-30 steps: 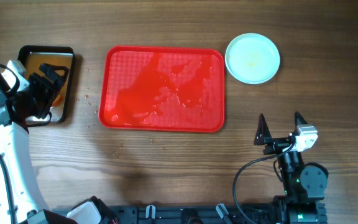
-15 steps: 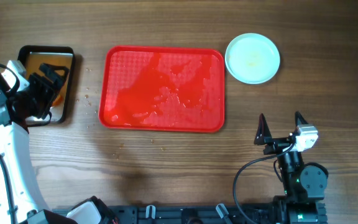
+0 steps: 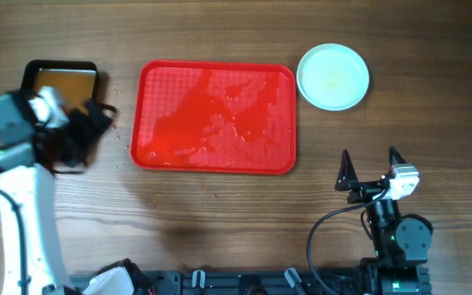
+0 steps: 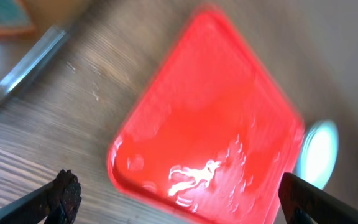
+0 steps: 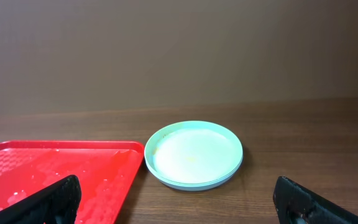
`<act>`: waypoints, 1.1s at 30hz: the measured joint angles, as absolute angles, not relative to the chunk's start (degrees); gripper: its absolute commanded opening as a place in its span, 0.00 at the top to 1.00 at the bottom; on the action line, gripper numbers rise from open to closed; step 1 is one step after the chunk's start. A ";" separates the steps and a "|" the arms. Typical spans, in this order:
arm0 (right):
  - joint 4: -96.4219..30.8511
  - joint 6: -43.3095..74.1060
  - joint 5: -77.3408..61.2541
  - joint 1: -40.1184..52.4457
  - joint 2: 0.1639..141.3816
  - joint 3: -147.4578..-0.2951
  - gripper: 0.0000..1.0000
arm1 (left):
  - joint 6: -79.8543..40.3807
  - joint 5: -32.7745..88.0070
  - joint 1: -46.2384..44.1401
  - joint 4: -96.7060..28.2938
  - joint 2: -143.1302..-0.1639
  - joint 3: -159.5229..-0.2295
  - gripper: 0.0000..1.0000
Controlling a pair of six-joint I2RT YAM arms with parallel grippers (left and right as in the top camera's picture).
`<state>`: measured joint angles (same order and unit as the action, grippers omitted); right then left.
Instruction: Clean dirty plates on tray and stack at the side
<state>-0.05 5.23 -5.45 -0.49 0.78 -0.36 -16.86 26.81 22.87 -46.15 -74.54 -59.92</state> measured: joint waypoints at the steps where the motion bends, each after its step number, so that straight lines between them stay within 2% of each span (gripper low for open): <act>1: -0.03 5.21 -5.45 -0.49 0.78 -0.36 0.00 | -15.14 26.00 20.16 -45.47 -73.10 -57.14 0.00; 6: 0.01 5.04 -5.26 -0.49 0.80 -0.36 0.00 | -12.01 22.68 12.88 -29.34 -63.42 -38.96 0.00; 11: -0.03 5.04 -5.26 -0.49 0.78 -0.36 0.00 | -11.16 21.43 12.58 -11.81 -51.11 -21.87 0.00; 17: -0.05 5.04 -5.26 -0.49 0.78 -0.36 0.00 | -10.96 20.36 12.58 -7.33 -38.13 -13.06 0.00; 25: -0.03 5.02 -5.26 -0.49 0.78 -0.36 0.00 | -10.98 19.31 12.14 5.69 -27.33 -1.91 0.00; 27: -0.03 5.02 -5.26 -0.49 0.78 -0.36 0.00 | -11.35 17.91 11.16 4.80 -25.10 -0.99 0.00; 33: -0.01 5.02 -5.26 -0.49 0.78 -0.36 0.00 | -16.99 3.68 5.04 -3.75 -16.23 -0.58 0.00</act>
<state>-0.01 5.02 -5.26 -0.49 0.78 -0.36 -16.99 3.68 5.04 -3.75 -16.23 -0.58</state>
